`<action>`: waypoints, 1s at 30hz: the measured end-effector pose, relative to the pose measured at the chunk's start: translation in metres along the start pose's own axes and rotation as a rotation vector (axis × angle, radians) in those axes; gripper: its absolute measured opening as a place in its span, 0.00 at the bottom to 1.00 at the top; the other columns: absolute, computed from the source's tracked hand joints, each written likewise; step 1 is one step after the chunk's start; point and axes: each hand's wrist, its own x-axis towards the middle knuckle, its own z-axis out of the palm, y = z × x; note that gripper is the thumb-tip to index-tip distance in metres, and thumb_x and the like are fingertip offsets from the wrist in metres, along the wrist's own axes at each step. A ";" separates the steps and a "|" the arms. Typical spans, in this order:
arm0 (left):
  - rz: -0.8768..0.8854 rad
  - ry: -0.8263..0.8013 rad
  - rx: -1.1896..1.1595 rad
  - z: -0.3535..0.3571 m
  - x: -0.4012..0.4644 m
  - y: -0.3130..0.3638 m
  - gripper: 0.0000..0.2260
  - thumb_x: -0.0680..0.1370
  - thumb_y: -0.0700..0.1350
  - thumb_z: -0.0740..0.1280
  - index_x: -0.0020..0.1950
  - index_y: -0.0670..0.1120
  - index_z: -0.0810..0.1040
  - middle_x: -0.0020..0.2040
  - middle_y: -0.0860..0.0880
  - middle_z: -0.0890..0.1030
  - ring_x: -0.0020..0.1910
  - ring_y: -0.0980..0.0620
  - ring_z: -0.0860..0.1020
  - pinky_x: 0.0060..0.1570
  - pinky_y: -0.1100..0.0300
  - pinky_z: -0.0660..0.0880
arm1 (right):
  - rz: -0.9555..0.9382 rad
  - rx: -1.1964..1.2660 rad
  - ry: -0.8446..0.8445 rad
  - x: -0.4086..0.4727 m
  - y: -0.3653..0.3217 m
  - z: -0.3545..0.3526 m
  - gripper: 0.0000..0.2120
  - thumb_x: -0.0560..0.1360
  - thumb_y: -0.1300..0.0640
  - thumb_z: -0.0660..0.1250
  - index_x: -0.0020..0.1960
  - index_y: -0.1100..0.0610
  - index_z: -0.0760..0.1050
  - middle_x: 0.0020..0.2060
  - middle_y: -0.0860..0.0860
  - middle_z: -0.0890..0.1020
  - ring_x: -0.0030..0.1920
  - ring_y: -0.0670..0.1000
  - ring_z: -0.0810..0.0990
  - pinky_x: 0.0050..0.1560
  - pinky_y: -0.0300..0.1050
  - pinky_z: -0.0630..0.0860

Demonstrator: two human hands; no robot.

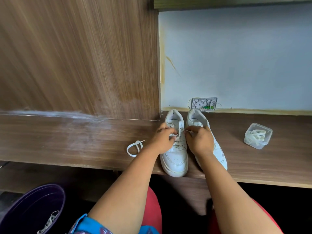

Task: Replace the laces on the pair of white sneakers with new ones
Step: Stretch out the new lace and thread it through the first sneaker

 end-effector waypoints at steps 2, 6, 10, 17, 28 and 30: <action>-0.005 0.005 0.017 0.000 0.000 0.002 0.11 0.81 0.43 0.60 0.60 0.45 0.78 0.58 0.45 0.69 0.55 0.47 0.74 0.55 0.60 0.70 | 0.037 0.009 -0.052 0.001 -0.002 -0.003 0.08 0.72 0.51 0.67 0.42 0.54 0.82 0.36 0.54 0.83 0.48 0.57 0.77 0.42 0.46 0.75; 0.007 0.008 0.098 0.004 0.003 0.005 0.12 0.80 0.40 0.60 0.62 0.44 0.76 0.59 0.43 0.68 0.58 0.44 0.72 0.58 0.54 0.71 | 0.149 0.033 -0.174 0.002 -0.010 -0.012 0.15 0.71 0.51 0.64 0.30 0.58 0.72 0.26 0.52 0.75 0.33 0.55 0.74 0.32 0.43 0.67; -0.019 -0.017 0.175 0.008 0.005 0.007 0.12 0.80 0.41 0.57 0.62 0.46 0.74 0.58 0.45 0.65 0.59 0.45 0.68 0.57 0.50 0.72 | 0.411 0.534 -0.377 0.002 -0.020 -0.017 0.10 0.73 0.58 0.63 0.38 0.62 0.79 0.23 0.51 0.74 0.26 0.50 0.69 0.28 0.40 0.64; -0.068 0.061 -0.046 0.016 0.011 0.004 0.07 0.81 0.41 0.60 0.54 0.43 0.77 0.54 0.48 0.63 0.58 0.48 0.67 0.57 0.60 0.66 | 0.167 0.002 -0.310 0.010 0.002 -0.010 0.19 0.77 0.46 0.62 0.30 0.53 0.70 0.28 0.49 0.76 0.37 0.54 0.77 0.36 0.44 0.70; -0.233 0.169 -0.228 0.029 0.020 0.012 0.07 0.80 0.40 0.62 0.51 0.38 0.78 0.61 0.43 0.66 0.64 0.46 0.65 0.67 0.59 0.64 | 0.042 0.083 -0.147 0.006 -0.001 0.008 0.04 0.73 0.52 0.68 0.45 0.52 0.80 0.39 0.50 0.84 0.43 0.54 0.81 0.40 0.48 0.78; -0.221 0.170 -0.200 0.028 0.019 0.013 0.07 0.79 0.40 0.63 0.52 0.39 0.79 0.61 0.43 0.66 0.64 0.46 0.63 0.67 0.59 0.62 | 0.005 0.033 -0.119 0.005 0.000 0.006 0.05 0.73 0.54 0.67 0.46 0.50 0.81 0.38 0.51 0.83 0.43 0.54 0.80 0.39 0.47 0.77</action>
